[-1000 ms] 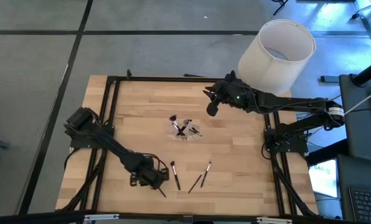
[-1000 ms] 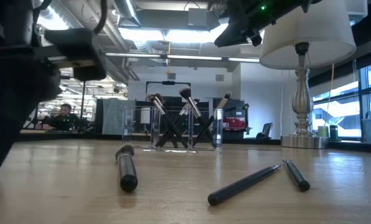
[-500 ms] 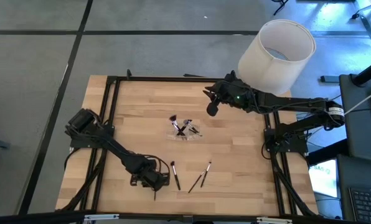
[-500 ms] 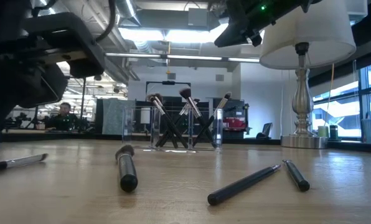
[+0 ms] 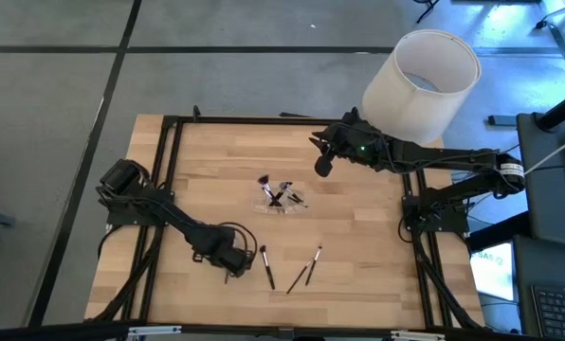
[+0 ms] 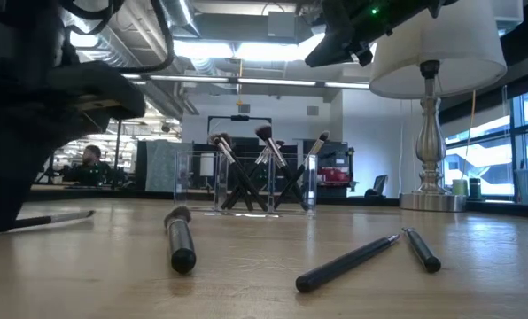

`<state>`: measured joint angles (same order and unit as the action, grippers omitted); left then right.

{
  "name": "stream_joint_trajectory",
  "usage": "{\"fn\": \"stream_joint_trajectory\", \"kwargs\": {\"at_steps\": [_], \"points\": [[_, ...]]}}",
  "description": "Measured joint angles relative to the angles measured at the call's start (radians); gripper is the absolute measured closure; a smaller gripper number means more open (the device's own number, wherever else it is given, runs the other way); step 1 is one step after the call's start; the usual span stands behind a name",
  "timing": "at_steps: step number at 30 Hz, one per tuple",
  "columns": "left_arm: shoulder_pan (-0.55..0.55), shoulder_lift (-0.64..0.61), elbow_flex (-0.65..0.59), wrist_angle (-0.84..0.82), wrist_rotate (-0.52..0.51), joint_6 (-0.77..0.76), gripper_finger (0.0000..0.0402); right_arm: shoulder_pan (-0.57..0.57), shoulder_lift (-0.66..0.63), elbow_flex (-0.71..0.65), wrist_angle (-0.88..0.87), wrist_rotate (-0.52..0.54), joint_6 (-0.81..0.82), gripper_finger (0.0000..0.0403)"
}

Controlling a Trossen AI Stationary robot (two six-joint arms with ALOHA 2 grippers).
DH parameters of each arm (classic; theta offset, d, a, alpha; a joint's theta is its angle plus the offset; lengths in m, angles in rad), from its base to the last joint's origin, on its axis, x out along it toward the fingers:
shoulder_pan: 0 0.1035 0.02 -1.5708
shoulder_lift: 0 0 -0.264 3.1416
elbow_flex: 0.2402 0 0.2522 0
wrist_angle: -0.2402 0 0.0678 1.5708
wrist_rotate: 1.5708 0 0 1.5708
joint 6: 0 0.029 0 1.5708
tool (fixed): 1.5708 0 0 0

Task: Put items in baskets/containers
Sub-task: Put the eyeshadow brush into the transparent organizer

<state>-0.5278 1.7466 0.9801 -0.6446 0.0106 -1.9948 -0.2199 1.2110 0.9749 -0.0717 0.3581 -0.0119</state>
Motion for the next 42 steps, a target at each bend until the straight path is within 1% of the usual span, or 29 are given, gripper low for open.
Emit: {"fn": "stream_joint_trajectory", "kwargs": {"at_steps": [2, 15, 18, 23, 27, 30, 33, 39, 42], "points": [[0.0, 0.0, 0.0, -0.023, -0.002, 0.012, 0.0389, 0.0, 0.0, 0.0, 0.0, 0.0, -0.003, 0.0324], [-0.001, 0.0, 0.001, -0.022, -0.024, 0.027, 0.0383, 0.0, 0.0, 0.0, 0.0, 0.0, -0.015, 0.0324], [-0.002, 0.0, 0.001, -0.023, -0.044, 0.027, 0.0381, 0.0, 0.0, 0.0, 0.001, 0.0, -0.015, 0.0324], [-0.003, 0.003, -0.009, -0.018, -0.09, 0.02, 0.0362, 0.0, 0.0, 0.0, 0.001, 0.0, -0.02, 0.0324], [-0.003, 0.031, -0.011, -0.018, -0.084, 0.056, 0.0347, 0.0, 0.0, 0.0, 0.004, 0.0, -0.021, 0.0324], [-0.004, 0.044, -0.009, -0.018, -0.085, 0.078, 0.0344, 0.0, 0.0, 0.001, 0.006, 0.0, -0.021, 0.0324], [-0.004, 0.045, -0.009, -0.019, -0.09, 0.079, 0.035, 0.0, 0.0, 0.001, 0.006, 0.012, -0.023, 0.0324], [-0.004, 0.045, -0.009, -0.023, -0.092, 0.08, 0.0381, 0.0, 0.0, 0.001, 0.005, 0.016, -0.025, 0.0324], [-0.004, 0.045, -0.009, -0.025, -0.095, 0.08, 0.0388, 0.0, 0.0, 0.001, 0.005, 0.016, -0.027, 0.0324]]}}
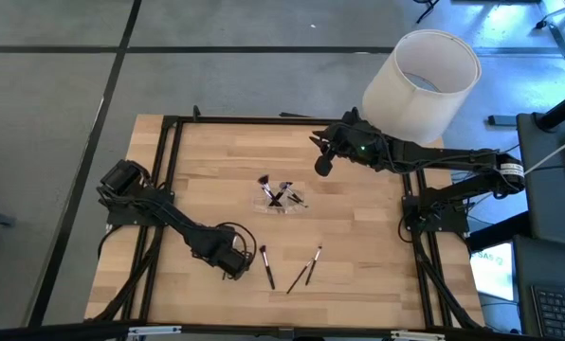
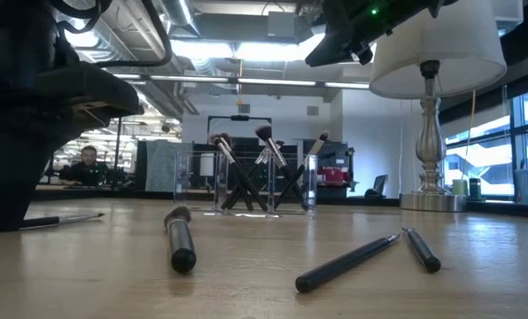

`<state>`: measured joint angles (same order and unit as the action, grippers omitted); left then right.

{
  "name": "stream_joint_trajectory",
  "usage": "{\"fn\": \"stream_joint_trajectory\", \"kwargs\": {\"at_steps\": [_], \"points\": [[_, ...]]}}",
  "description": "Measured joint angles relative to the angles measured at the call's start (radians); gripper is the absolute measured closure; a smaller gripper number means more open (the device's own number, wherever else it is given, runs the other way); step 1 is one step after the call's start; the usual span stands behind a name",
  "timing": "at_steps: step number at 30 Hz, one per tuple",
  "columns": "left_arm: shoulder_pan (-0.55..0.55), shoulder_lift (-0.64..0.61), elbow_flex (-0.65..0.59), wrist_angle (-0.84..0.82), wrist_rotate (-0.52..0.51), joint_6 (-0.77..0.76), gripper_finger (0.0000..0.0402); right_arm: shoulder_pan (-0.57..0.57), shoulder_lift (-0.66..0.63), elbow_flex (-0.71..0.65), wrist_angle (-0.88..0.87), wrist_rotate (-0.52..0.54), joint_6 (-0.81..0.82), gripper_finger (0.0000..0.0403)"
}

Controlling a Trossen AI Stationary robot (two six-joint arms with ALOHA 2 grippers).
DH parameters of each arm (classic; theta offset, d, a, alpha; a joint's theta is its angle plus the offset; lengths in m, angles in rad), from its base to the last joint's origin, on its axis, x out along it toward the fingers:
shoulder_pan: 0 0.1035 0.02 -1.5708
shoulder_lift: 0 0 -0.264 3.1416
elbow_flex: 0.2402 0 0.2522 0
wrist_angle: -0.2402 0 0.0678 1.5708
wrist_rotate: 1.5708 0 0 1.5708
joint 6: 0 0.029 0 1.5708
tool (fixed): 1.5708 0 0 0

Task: Put items in baskets/containers
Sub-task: Put the eyeshadow brush into the transparent organizer

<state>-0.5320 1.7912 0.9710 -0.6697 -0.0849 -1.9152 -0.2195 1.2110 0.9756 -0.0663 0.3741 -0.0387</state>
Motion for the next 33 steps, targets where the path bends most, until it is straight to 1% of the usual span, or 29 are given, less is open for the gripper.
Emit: {"fn": "stream_joint_trajectory", "kwargs": {"at_steps": [6, 24, 30, 33], "points": [[0.0, 0.0, 0.0, -0.003, -0.003, 0.0, 0.0382, 0.0, 0.0, 0.0, 0.0, 0.0, 0.0, 0.0324], [0.0, 0.0, 0.0, -0.005, -0.023, 0.001, 0.0384, 0.0, 0.0, 0.0, -0.002, 0.0, -0.018, 0.0324], [-0.001, 0.006, 0.016, -0.023, -0.075, 0.04, 0.0384, 0.0, 0.0, 0.0, 0.015, 0.0, -0.02, 0.0324], [0.002, 0.012, 0.026, -0.05, -0.155, 0.055, 0.0384, 0.0, 0.0, 0.0, 0.02, 0.0, -0.022, 0.0324]]}}
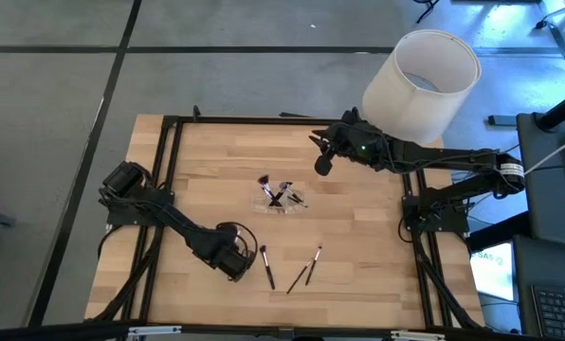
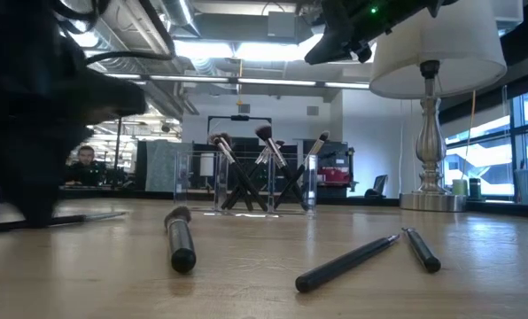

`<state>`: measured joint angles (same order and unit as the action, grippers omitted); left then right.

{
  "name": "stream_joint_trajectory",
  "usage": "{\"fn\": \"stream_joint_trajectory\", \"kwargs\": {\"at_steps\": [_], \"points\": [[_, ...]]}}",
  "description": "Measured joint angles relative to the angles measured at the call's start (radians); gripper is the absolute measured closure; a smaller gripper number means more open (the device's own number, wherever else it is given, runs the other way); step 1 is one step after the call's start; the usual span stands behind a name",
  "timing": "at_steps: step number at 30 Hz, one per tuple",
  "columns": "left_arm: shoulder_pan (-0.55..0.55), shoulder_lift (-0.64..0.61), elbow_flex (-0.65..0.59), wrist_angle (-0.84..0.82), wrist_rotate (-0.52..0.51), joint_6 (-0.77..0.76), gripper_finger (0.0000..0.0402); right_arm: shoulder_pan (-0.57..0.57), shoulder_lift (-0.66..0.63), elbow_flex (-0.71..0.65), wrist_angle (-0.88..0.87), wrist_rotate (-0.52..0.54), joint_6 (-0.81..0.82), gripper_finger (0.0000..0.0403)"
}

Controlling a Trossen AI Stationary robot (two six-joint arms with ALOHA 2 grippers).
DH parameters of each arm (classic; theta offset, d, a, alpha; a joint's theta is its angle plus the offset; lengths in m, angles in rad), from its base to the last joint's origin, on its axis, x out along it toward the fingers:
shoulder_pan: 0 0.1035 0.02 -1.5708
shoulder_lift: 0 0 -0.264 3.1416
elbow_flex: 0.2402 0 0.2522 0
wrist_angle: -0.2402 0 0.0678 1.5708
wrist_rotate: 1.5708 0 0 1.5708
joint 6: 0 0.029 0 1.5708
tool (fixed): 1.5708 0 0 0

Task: Put items in baskets/containers
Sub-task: Put the eyeshadow brush into the transparent organizer

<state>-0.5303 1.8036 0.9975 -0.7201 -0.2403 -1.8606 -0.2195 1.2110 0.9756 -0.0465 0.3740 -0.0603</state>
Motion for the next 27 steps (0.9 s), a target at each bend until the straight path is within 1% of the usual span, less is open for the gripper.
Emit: {"fn": "stream_joint_trajectory", "kwargs": {"at_steps": [3, 9, 12, 16, 17, 20, 23, 27], "points": [[0.004, 0.002, 0.0, -0.01, -0.072, 0.009, 0.0384, 0.0, 0.0, 0.0, -0.003, 0.0, -0.01, 0.0324], [0.017, 0.002, 0.0, -0.002, -0.133, 0.034, 0.0384, -0.002, 0.0, 0.0, -0.003, 0.0, -0.028, 0.0324], [0.036, 0.004, -0.001, 0.017, -0.186, 0.08, 0.0385, -0.008, 0.0, 0.0, -0.003, 0.0, -0.031, 0.0324], [0.078, 0.01, -0.006, 0.076, -0.317, 0.185, 0.0385, -0.014, 0.0, 0.0, -0.003, 0.031, -0.03, 0.0324], [0.088, 0.008, -0.004, 0.103, -0.332, 0.22, 0.0385, -0.014, 0.0, 0.0, -0.005, 0.044, -0.027, 0.0324], [0.116, 0.007, -0.003, 0.158, -0.322, 0.334, 0.0385, -0.013, 0.0, 0.0, -0.035, 0.082, -0.017, 0.0324], [0.141, 0.007, -0.002, 0.184, -0.28, 0.41, 0.0385, -0.013, 0.0, 0.0, -0.075, 0.111, 0.023, 0.0324], [0.147, 0.006, -0.002, 0.183, -0.198, 0.483, 0.0385, -0.013, 0.0, 0.0, -0.131, 0.113, 0.087, 0.0324]]}}
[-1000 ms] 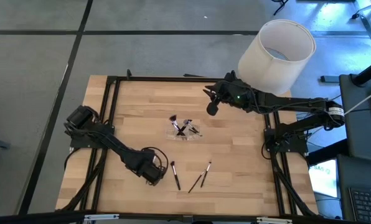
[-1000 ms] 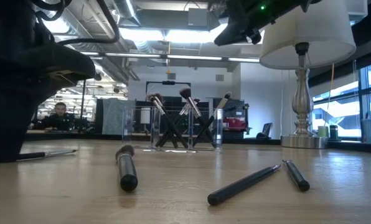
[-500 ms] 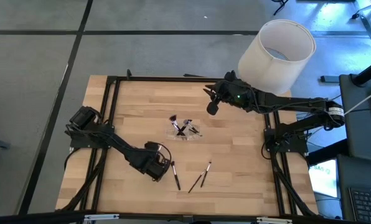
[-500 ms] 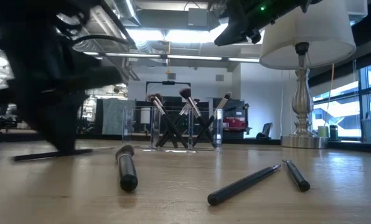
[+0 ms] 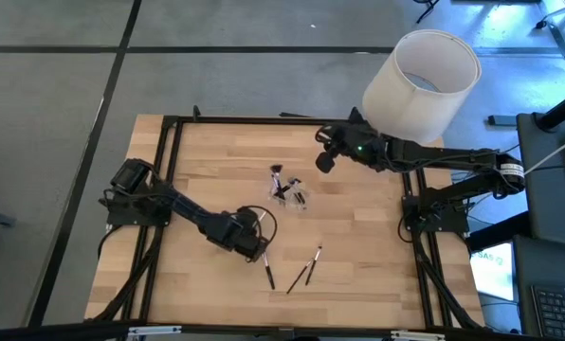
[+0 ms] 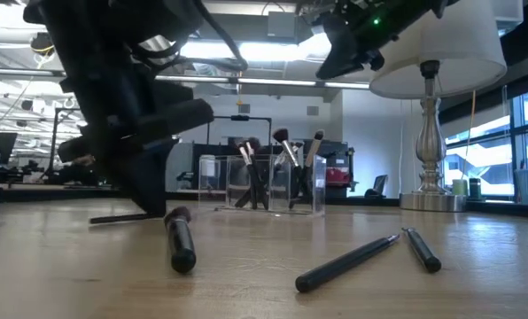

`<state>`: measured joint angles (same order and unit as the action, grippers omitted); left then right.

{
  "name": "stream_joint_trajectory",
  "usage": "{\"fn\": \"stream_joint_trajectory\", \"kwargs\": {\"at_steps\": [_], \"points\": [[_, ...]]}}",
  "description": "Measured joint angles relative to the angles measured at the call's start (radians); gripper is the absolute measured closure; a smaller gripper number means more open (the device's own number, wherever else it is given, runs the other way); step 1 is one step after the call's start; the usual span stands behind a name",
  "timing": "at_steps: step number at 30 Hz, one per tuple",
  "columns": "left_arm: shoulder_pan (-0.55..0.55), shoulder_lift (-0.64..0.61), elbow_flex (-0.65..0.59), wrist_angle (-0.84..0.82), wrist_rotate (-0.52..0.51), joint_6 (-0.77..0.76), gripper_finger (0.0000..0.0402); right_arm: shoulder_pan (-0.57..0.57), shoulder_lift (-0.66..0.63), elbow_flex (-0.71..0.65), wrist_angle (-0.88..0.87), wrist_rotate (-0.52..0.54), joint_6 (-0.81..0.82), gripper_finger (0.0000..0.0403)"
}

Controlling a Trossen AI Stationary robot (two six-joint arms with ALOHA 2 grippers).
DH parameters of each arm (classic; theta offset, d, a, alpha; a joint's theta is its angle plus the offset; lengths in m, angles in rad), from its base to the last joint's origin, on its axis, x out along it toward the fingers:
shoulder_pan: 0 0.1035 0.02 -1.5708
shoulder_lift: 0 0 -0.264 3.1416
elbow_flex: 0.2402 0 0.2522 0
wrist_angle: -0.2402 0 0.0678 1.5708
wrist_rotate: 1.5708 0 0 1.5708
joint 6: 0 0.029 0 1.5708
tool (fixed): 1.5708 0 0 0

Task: Put items in baskets/containers
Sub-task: Put the eyeshadow brush into the transparent organizer

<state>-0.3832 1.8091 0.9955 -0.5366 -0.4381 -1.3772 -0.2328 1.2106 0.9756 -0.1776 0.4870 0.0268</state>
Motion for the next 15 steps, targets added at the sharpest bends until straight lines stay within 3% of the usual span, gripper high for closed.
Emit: {"fn": "stream_joint_trajectory", "kwargs": {"at_steps": [6, 15], "points": [[-0.054, -0.002, 0.001, 0.001, 0.026, -0.012, 0.0385, 0.017, 0.0, 0.0, -0.018, 0.0, 0.069, 0.0324], [-0.124, -0.002, 0.002, 0.004, -0.041, -0.085, 0.0385, 0.054, 0.0, 0.003, 0.021, 0.0, 0.053, 0.0324]]}}
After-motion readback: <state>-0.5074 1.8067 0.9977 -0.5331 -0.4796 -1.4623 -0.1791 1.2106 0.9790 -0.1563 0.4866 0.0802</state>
